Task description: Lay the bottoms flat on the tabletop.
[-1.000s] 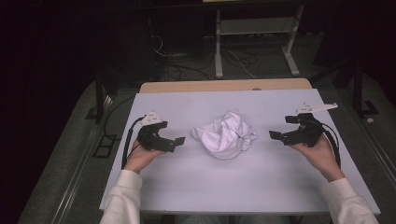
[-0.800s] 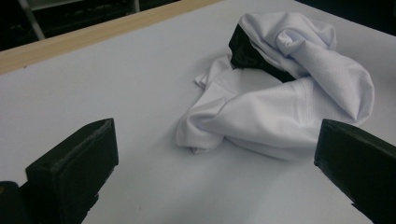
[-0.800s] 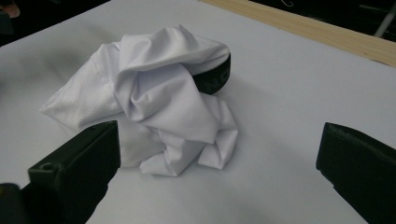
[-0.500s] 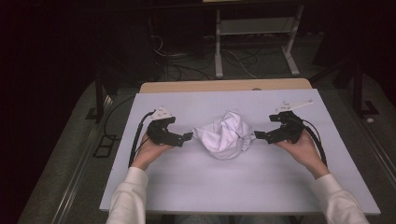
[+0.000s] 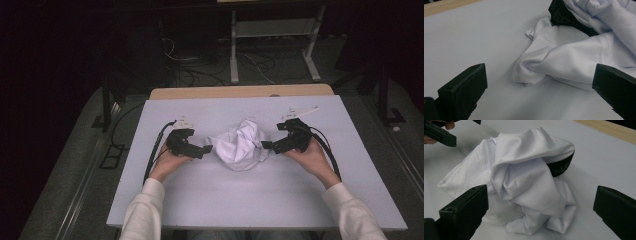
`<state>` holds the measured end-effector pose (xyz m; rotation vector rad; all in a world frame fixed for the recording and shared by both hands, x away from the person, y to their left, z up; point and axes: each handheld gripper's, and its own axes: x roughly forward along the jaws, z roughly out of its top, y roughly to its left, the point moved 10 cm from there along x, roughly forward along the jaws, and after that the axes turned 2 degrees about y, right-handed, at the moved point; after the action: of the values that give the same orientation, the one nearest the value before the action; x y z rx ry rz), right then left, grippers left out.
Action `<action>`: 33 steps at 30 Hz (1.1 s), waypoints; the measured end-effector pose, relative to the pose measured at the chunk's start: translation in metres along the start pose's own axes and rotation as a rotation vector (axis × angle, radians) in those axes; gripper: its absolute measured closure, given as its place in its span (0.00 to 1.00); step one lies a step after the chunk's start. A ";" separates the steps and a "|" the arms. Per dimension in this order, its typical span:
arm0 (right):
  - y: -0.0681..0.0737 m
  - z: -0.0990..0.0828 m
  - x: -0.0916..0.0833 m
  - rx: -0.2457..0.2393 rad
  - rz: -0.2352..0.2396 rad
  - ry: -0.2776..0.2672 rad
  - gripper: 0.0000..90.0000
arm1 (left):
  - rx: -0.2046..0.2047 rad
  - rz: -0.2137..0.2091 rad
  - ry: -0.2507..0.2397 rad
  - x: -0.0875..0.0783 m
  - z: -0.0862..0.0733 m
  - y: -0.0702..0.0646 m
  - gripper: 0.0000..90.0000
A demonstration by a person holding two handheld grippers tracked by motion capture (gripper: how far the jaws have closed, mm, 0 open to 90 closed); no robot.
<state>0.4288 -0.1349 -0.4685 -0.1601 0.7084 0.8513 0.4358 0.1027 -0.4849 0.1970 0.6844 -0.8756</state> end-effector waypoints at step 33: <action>0.018 0.007 0.035 -0.027 0.069 0.028 0.19 | 0.102 -0.083 0.082 0.030 -0.017 -0.028 0.22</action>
<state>0.4344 -0.0981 -0.4825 -0.1729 0.7324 0.9263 0.4198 0.0728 -0.5132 0.2991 0.7291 -0.9873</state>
